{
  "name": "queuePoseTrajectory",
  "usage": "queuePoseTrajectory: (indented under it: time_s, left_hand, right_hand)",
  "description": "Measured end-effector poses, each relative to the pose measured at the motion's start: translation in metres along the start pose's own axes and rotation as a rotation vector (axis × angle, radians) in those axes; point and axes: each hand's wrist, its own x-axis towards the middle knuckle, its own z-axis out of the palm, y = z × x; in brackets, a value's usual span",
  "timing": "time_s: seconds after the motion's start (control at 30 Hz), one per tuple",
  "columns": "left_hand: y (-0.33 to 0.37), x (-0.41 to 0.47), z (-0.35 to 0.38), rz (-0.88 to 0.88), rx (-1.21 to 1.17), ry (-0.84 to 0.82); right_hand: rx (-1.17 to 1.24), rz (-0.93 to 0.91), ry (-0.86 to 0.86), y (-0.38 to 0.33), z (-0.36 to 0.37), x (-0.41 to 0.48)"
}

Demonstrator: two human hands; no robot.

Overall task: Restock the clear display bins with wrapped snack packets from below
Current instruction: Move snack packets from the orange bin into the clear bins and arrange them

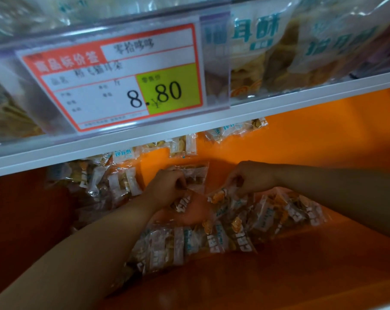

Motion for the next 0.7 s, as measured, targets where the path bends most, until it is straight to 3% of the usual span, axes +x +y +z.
queuePoseTrajectory:
  time_s: [0.17, 0.43, 0.7]
  left_hand:
    - [0.005, -0.014, -0.017, -0.009, 0.05, -0.048]
    - [0.043, -0.074, -0.075, 0.002, 0.085, 0.087]
    - [0.103, -0.169, -0.134, 0.163, 0.261, 0.22]
  right_hand:
    - [-0.066, -0.026, 0.074, -0.015, -0.009, -0.013]
    - [-0.12, -0.116, 0.289, -0.067, -0.021, -0.069]
    - [-0.212, -0.203, 0.469, -0.14, -0.022, -0.174]
